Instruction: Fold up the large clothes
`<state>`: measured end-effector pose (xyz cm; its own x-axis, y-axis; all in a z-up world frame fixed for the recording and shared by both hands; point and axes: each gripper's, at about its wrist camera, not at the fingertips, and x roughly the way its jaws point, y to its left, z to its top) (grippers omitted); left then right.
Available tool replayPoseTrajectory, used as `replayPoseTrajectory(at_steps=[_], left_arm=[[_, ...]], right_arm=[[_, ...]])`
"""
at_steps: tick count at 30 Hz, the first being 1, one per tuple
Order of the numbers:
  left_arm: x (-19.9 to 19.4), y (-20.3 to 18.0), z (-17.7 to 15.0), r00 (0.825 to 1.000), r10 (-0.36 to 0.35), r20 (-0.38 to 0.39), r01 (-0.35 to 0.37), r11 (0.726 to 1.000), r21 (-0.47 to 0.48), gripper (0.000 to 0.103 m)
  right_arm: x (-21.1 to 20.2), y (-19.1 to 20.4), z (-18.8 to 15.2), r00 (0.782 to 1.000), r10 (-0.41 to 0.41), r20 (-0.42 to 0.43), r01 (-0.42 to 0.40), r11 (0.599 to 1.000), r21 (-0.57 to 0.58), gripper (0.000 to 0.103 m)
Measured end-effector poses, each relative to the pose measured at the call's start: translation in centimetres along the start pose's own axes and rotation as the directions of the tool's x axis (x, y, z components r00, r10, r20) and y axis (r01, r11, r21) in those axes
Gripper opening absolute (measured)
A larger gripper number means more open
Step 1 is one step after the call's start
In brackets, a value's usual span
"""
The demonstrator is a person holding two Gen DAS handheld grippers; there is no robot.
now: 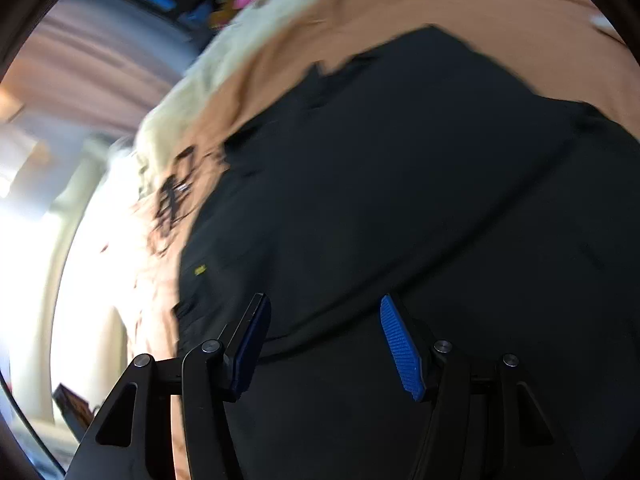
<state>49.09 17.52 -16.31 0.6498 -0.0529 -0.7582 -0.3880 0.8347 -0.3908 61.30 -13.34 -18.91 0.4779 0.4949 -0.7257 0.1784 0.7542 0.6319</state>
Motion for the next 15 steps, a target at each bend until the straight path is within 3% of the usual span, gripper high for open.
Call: replayPoseTrajectory(at_steps=[5, 8, 10, 12, 15], left_arm=[[2.7, -1.1, -0.5, 0.999, 0.019, -0.051, -0.017, 0.999, 0.029, 0.076], [4.5, -1.3, -0.7, 0.997, 0.006, -0.083, -0.005, 1.000, 0.013, 0.064], [5.2, -1.2, -0.7, 0.997, 0.022, -0.076, -0.021, 1.000, 0.001, 0.038], [5.6, -1.0, -0.7, 0.998, 0.008, -0.066, -0.009, 1.000, -0.022, 0.025], [5.4, -1.0, -0.5, 1.000, 0.016, -0.023, -0.016, 1.000, -0.021, 0.019]], right_arm=[[-0.1, -3.6, 1.6, 1.000, -0.004, 0.021, 0.002, 0.997, 0.084, 0.058], [0.4, -4.7, 2.5, 0.999, 0.016, 0.040, -0.020, 0.995, 0.093, 0.044], [1.2, -5.2, 3.0, 0.998, 0.043, 0.037, -0.047, 0.994, 0.104, 0.023], [2.1, -5.3, 3.2, 0.997, 0.063, 0.033, -0.066, 0.992, 0.108, 0.012], [2.4, -5.0, 3.3, 0.995, 0.095, 0.022, -0.096, 0.991, 0.089, 0.006]])
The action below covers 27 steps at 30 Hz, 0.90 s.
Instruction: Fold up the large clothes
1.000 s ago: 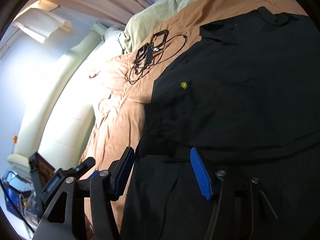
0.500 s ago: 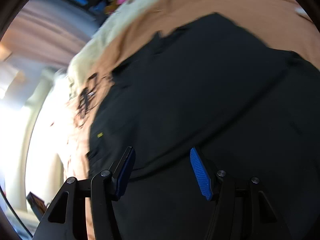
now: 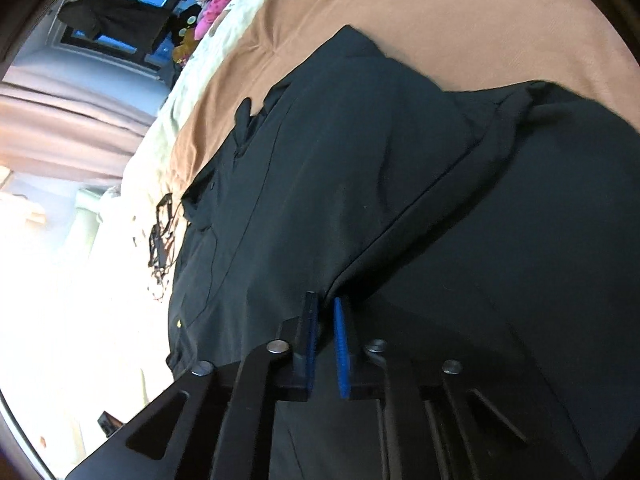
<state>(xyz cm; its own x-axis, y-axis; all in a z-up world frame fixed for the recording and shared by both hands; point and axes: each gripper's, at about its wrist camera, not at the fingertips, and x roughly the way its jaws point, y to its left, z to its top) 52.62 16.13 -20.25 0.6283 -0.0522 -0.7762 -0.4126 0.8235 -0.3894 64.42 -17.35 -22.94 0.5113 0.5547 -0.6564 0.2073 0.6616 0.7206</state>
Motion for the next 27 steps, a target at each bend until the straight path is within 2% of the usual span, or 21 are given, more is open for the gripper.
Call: replayPoseTrajectory(at_steps=[5, 9, 11, 13, 14, 16, 18, 19, 20, 22, 24, 27], left_arm=[[-0.8, 0.4, 0.7, 0.998, 0.024, 0.059, -0.023, 1.000, -0.012, 0.019], [-1.1, 0.9, 0.8, 0.999, 0.041, 0.034, -0.041, 0.999, -0.028, 0.019], [-1.5, 0.8, 0.8, 0.998, 0.054, 0.030, -0.053, 0.998, -0.026, 0.019], [-2.2, 0.6, 0.5, 0.998, 0.052, 0.019, -0.051, 0.999, -0.015, 0.019], [-2.5, 0.5, 0.4, 0.999, 0.044, 0.013, -0.044, 0.999, -0.013, 0.019], [-3.5, 0.2, -0.2, 1.000, 0.026, 0.003, -0.026, 1.000, -0.011, 0.019], [-4.4, 0.0, -0.9, 1.000, 0.011, -0.016, -0.011, 1.000, -0.008, 0.020], [-4.8, 0.0, -1.2, 1.000, 0.007, -0.027, -0.007, 1.000, -0.006, 0.023], [-5.2, 0.0, -1.5, 0.999, 0.004, -0.033, -0.004, 1.000, -0.004, 0.031], [-6.4, 0.1, -2.3, 0.999, 0.015, -0.035, -0.015, 1.000, 0.009, 0.055], [-8.2, 0.3, -3.1, 1.000, 0.022, -0.018, -0.021, 0.999, 0.027, 0.070], [-10.5, 1.0, -4.1, 1.000, 0.024, -0.001, -0.024, 0.999, 0.032, 0.073]], right_arm=[[1.3, 1.7, -0.4, 0.999, 0.045, -0.027, -0.046, 0.998, -0.051, 0.005], [2.7, 2.2, -0.8, 0.997, 0.045, -0.060, -0.049, 0.997, -0.063, 0.005], [3.2, 2.5, -1.2, 0.996, 0.007, -0.088, -0.011, 0.998, -0.055, 0.005], [2.5, 2.4, -1.6, 0.996, 0.004, -0.086, -0.007, 0.999, -0.039, 0.007], [2.0, 2.4, -1.9, 0.996, 0.002, -0.086, -0.005, 1.000, -0.031, 0.011], [0.8, 2.2, -2.5, 0.997, -0.008, -0.075, 0.006, 1.000, -0.021, 0.046], [-1.0, 2.4, -2.9, 0.999, -0.015, -0.045, 0.014, 0.999, -0.036, 0.053], [-1.8, 2.5, -3.0, 0.999, -0.016, -0.036, 0.014, 0.999, -0.047, 0.053], [-2.8, 2.6, -3.1, 1.000, -0.010, -0.022, 0.008, 0.998, -0.063, 0.053], [-4.3, 2.4, -3.5, 1.000, -0.008, -0.001, 0.008, 0.997, -0.081, 0.056], [-6.1, 2.1, -3.9, 0.999, -0.029, 0.015, 0.030, 0.995, -0.100, 0.058], [-7.7, 2.1, -4.3, 0.999, -0.044, 0.014, 0.046, 0.989, -0.140, 0.058]])
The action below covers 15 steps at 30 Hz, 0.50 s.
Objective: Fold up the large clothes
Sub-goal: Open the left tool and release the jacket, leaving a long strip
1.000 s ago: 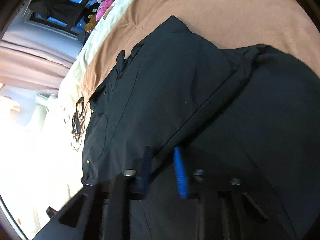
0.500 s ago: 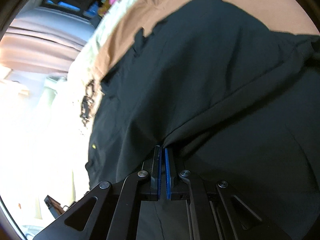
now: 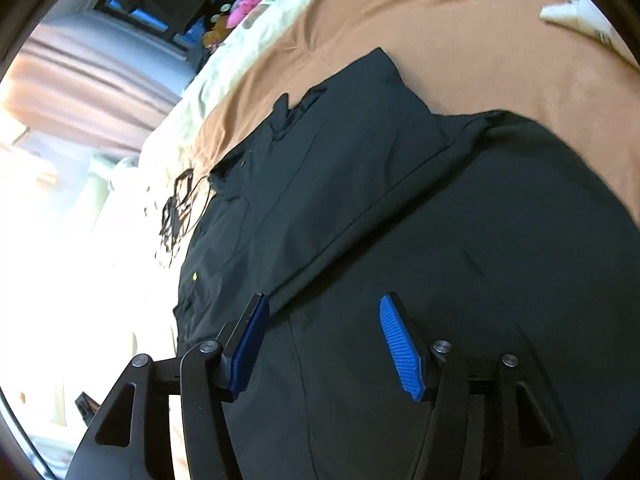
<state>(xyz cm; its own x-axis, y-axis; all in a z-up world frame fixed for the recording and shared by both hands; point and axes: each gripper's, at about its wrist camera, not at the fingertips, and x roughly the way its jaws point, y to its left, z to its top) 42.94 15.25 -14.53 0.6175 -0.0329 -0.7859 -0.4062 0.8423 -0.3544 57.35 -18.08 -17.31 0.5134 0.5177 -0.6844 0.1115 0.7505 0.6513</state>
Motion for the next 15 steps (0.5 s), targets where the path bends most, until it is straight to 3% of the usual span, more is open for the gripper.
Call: replayPoseTrajectory(at_steps=[2, 6, 7, 15], left_arm=[[-1.5, 0.6, -0.8, 1.000, 0.003, 0.001, -0.003, 1.000, 0.001, 0.073], [-3.8, 1.9, -2.3, 1.000, 0.006, 0.001, -0.006, 1.000, 0.005, 0.073], [-4.3, 2.1, -2.6, 1.000, 0.005, 0.000, -0.005, 1.000, 0.005, 0.073], [-7.8, 4.5, -6.6, 1.000, 0.007, -0.011, -0.006, 0.999, 0.051, 0.073]], right_arm=[[-1.2, -0.1, -0.4, 1.000, -0.027, 0.014, 0.028, 0.999, -0.022, 0.059], [-3.2, -0.4, -1.8, 0.999, -0.045, 0.019, 0.046, 0.997, -0.055, 0.069], [-4.6, -0.4, -2.8, 0.995, -0.085, 0.042, 0.089, 0.992, -0.089, 0.071], [-9.2, -3.1, -6.0, 0.989, -0.129, 0.069, 0.137, 0.981, -0.137, 0.074]])
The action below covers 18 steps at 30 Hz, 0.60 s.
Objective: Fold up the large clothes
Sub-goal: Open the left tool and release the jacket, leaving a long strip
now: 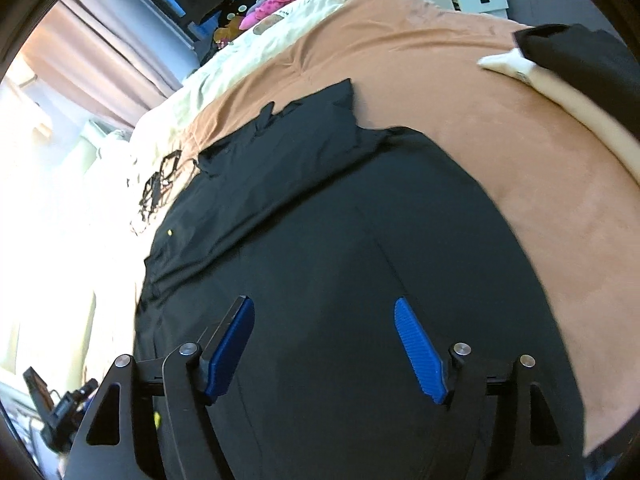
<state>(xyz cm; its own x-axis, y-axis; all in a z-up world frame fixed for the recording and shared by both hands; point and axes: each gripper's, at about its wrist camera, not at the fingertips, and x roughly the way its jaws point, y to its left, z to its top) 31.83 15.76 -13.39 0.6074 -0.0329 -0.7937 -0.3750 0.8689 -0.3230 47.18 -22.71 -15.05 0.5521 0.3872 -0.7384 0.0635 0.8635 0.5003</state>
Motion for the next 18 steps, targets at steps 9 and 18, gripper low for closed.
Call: replayPoseTrajectory(at_steps=[9, 18], left_arm=[[-2.3, 4.0, -5.0, 1.000, 0.000, -0.017, 0.000, 1.000, -0.015, 0.073], [-2.9, 6.7, -9.7, 0.999, -0.013, -0.052, 0.011, 0.999, -0.034, 0.059]], right_arm=[[-4.0, -4.7, -4.3, 0.998, -0.059, -0.033, 0.057, 0.997, -0.049, 0.082], [-7.5, -8.8, -7.5, 0.991, -0.133, 0.024, 0.134, 0.990, -0.053, 0.084]])
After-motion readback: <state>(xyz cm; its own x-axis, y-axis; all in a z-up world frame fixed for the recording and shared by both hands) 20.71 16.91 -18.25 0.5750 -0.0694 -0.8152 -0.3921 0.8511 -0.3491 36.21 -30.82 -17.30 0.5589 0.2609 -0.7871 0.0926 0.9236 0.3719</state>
